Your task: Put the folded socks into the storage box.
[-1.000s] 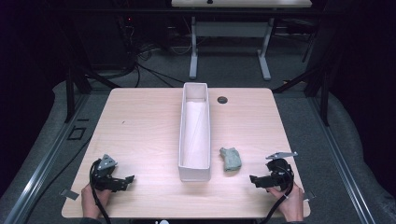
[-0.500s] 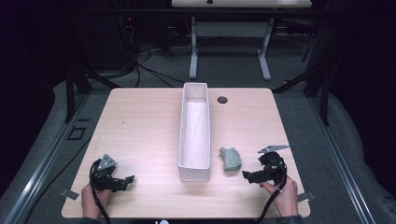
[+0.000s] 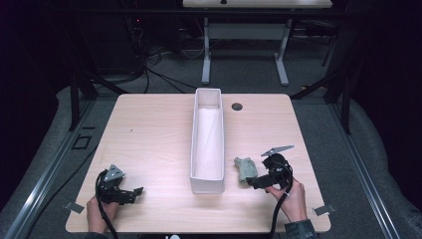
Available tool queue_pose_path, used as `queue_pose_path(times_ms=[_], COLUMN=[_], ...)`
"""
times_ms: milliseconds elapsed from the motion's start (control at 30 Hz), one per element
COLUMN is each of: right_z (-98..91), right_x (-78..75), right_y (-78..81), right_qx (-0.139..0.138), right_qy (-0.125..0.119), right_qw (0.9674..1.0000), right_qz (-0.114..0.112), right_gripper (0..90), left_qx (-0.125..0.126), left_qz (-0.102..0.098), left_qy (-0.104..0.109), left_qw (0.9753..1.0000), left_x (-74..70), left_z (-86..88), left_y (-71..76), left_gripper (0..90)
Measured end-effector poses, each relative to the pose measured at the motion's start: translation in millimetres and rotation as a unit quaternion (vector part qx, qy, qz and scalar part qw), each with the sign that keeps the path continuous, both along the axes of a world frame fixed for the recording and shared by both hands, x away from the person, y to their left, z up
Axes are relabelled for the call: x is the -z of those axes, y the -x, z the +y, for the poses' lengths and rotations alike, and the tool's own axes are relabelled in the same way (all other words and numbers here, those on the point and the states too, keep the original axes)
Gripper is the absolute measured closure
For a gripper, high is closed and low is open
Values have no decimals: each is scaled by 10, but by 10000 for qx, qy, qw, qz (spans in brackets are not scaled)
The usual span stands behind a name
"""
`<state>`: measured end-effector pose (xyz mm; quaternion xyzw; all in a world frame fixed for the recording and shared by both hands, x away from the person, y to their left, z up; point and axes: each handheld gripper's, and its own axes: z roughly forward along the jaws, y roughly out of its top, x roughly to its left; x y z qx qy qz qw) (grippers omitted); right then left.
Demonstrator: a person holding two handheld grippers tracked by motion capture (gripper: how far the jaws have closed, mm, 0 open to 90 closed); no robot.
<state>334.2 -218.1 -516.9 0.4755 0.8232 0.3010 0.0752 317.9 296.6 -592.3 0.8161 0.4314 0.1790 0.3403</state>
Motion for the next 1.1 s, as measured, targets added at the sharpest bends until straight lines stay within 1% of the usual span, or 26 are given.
queue_pose_path(times_ms=[67,100,133,167,233,300,400,433,500,533,600,633,667,733,867,900,967,1000,1067,1100], right_z=[19,40,62,99,117,174,223,223,249,269,282,282,294,297,320,329,345,353,352,351], right_x=[0,4,5,13,22,43,73,73,100,123,142,142,170,181,226,246,266,270,273,278], right_y=[-12,-42,-60,-107,-133,-203,-262,-262,-297,-326,-353,-353,-384,-396,-438,-451,-452,-447,-446,-446], right_qx=[17,-35,-19,-81,-97,-123,-157,-157,-160,-136,-113,-113,-70,-66,49,50,48,88,88,93], right_qy=[23,-1,7,-52,-45,-53,-35,-35,14,58,79,79,153,178,284,316,384,445,475,519], right_qw=[10000,10000,10000,9999,9999,9997,9994,9994,9992,9991,9989,9989,9985,9984,9976,9973,9970,9968,9967,9966], right_qz=[10,47,68,113,108,214,321,321,375,408,447,447,516,525,636,663,672,665,657,627], right_gripper=[0,0,0,0,0,11,39,39,70,106,140,140,153,165,242,278,307,318,332,363], left_qx=[-3,-4,-4,-4,-4,-4,0,-2,-3,-2,-2,-2,-4,-4,-3,-4,-2,-2,-4,-3], left_qz=[0,-1,1,0,1,1,-1,2,1,3,1,1,4,2,3,4,2,2,3,2], left_qy=[4,5,5,4,3,5,2,3,2,5,3,3,4,3,3,6,2,4,3,3], left_qw=[10000,10000,10000,10000,10000,10000,10000,10000,10000,10000,10000,10000,10000,10000,10000,10000,10000,10000,10000,10000], left_x=[1,1,1,1,1,1,0,0,0,0,0,0,0,0,0,0,0,0,0,0], left_z=[0,-1,0,0,0,0,0,0,0,0,0,0,0,0,0,0,0,0,0,0], left_y=[0,0,0,0,0,0,-1,0,0,0,0,0,0,0,0,0,0,0,0,0], left_gripper=[1,1,1,1,1,1,1,1,1,1,1,1,1,1,1,1,1,1,1,1])
